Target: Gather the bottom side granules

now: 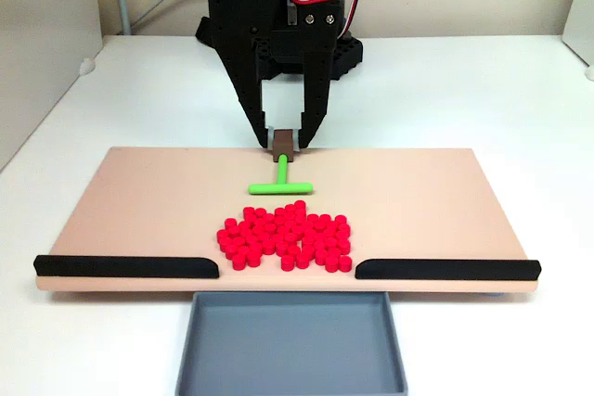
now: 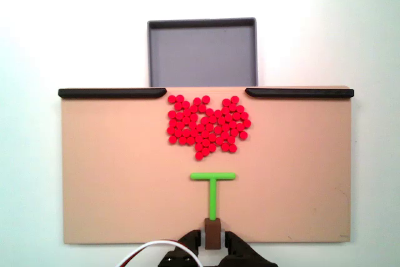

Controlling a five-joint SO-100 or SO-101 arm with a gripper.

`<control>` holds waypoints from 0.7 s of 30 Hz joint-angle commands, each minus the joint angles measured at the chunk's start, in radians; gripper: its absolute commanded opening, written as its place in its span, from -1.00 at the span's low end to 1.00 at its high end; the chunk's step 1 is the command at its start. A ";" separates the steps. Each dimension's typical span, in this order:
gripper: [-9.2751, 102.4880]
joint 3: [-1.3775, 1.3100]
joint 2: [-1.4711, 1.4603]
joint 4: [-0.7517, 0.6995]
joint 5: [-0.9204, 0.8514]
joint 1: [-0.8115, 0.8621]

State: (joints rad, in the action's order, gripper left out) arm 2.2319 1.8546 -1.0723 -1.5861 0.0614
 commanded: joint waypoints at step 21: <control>-0.84 -0.078 -0.107 0.005 0.018 -0.032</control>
State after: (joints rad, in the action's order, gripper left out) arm 2.1598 1.7702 -1.0723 -1.5708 0.0353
